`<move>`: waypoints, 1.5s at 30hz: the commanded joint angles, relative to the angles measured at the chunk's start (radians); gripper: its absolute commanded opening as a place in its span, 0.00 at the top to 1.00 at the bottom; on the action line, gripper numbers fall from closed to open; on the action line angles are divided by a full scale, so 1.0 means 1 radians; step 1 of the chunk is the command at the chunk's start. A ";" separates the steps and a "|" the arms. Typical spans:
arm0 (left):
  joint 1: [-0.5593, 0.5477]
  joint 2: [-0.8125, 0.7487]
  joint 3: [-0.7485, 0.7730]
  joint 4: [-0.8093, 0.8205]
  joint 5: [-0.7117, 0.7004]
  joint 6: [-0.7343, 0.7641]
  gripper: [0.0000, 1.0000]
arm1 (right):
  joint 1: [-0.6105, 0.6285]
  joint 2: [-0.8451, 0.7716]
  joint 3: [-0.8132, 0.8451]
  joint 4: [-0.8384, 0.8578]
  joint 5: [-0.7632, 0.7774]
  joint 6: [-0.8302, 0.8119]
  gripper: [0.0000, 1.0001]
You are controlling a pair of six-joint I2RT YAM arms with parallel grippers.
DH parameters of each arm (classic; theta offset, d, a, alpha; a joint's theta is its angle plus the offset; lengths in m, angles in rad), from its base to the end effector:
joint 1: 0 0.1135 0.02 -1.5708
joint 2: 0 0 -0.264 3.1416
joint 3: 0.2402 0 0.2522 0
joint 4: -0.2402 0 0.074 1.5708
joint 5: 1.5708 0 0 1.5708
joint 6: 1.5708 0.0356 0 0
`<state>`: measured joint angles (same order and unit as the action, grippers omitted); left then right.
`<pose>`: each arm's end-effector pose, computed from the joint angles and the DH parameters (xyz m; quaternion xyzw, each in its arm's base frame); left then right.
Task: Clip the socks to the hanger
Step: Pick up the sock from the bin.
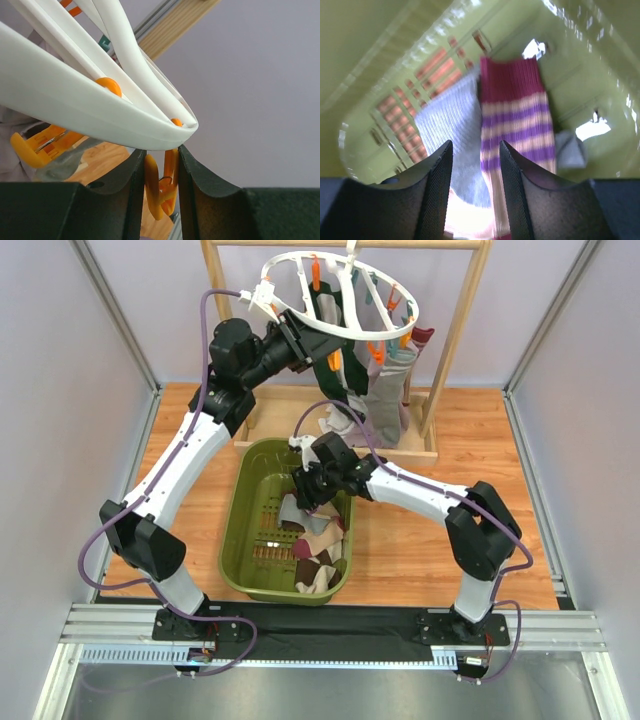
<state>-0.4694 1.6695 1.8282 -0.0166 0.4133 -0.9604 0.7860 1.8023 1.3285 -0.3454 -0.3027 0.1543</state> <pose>0.3359 -0.1864 0.4893 -0.0055 0.6596 -0.5862 0.4703 0.2749 0.2903 0.2332 -0.3382 0.8569 0.2894 0.2599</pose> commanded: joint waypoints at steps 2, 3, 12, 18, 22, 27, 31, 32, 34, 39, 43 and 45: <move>0.006 -0.033 -0.009 0.014 0.024 -0.018 1.00 | 0.036 -0.011 0.017 -0.135 0.183 -0.048 0.59; 0.006 -0.033 -0.009 0.012 0.024 -0.020 1.00 | 0.039 -0.011 0.014 -0.141 0.204 -0.053 0.60; 0.006 -0.033 -0.015 0.046 0.028 -0.031 1.00 | 0.067 0.023 0.001 -0.122 0.247 -0.073 0.61; 0.008 -0.034 -0.015 0.041 0.028 -0.026 1.00 | 0.079 0.068 0.031 -0.133 0.244 -0.088 0.57; 0.008 -0.033 -0.017 0.047 0.032 -0.029 1.00 | 0.105 0.045 0.015 -0.116 0.275 -0.098 0.51; 0.008 -0.036 -0.017 0.049 0.036 -0.031 1.00 | 0.127 0.005 -0.023 -0.101 0.293 -0.104 0.45; 0.008 -0.039 -0.024 0.063 0.036 -0.046 1.00 | 0.128 0.032 -0.008 -0.092 0.356 -0.102 0.47; 0.008 -0.036 -0.024 0.069 0.038 -0.049 1.00 | 0.128 0.057 0.007 -0.096 0.373 -0.104 0.48; 0.008 -0.033 -0.024 0.072 0.044 -0.052 1.00 | 0.128 0.081 0.037 -0.090 0.398 -0.117 0.54; 0.008 -0.039 -0.033 0.067 0.039 -0.043 1.00 | 0.127 0.112 0.078 -0.075 0.470 -0.137 0.73; 0.009 -0.037 -0.038 0.076 0.041 -0.052 1.00 | 0.127 0.098 0.084 -0.032 0.449 -0.142 0.55; 0.008 -0.037 -0.040 0.081 0.047 -0.057 1.00 | 0.127 0.112 0.100 -0.033 0.427 -0.151 0.48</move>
<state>-0.4675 1.6695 1.7939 0.0437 0.4370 -0.9947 0.9112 1.9137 1.3769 -0.4389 0.1207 0.0292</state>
